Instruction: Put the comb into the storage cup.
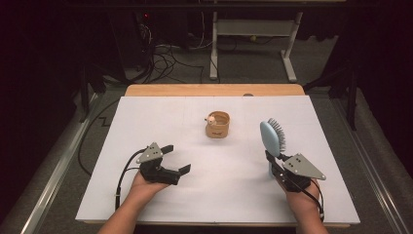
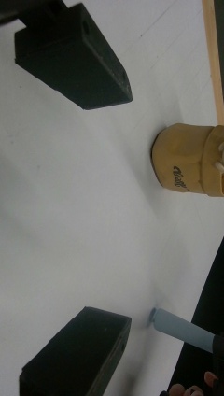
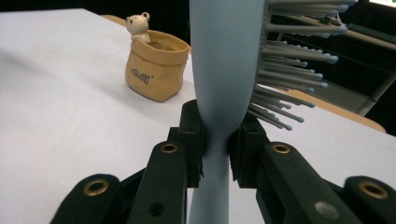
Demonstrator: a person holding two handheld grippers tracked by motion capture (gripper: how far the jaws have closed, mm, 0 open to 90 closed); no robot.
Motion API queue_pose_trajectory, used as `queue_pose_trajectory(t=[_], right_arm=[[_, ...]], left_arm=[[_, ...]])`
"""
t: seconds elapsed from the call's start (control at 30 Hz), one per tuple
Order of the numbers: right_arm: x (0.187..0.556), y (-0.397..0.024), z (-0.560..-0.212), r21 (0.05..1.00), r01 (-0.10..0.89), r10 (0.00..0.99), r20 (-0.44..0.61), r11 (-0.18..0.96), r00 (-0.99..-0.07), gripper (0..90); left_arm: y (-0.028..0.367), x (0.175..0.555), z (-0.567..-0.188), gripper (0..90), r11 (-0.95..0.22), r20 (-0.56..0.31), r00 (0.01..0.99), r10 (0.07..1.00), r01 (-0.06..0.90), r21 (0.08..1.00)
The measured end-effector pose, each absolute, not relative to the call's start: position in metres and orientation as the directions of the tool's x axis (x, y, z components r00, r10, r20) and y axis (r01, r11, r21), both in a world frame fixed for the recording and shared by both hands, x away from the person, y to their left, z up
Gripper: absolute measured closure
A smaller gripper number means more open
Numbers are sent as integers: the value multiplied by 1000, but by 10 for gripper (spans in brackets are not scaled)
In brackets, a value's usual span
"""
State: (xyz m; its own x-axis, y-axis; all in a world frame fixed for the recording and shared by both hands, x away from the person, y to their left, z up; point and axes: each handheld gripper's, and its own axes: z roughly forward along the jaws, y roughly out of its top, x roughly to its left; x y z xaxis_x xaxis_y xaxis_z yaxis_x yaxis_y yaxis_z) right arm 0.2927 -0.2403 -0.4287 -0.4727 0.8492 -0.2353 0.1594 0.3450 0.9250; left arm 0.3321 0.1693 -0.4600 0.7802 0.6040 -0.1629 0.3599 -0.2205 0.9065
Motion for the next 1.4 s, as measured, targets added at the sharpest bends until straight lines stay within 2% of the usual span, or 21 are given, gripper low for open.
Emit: queue_pose_trajectory(t=[0.27,0.6,1.4], right_arm=[[294,-244,-429,949,179,860,-141,258,-490,784],[295,-245,-429,964,187,861,-72,189,-503,784],[305,-198,-427,958,129,822,-145,256,-551,784]], left_arm=[[170,332,-460,0,-209,-164,781,603,353,912],[170,332,-459,0,-208,-160,782,602,348,914],[169,331,-459,0,-208,-155,786,598,339,917]])
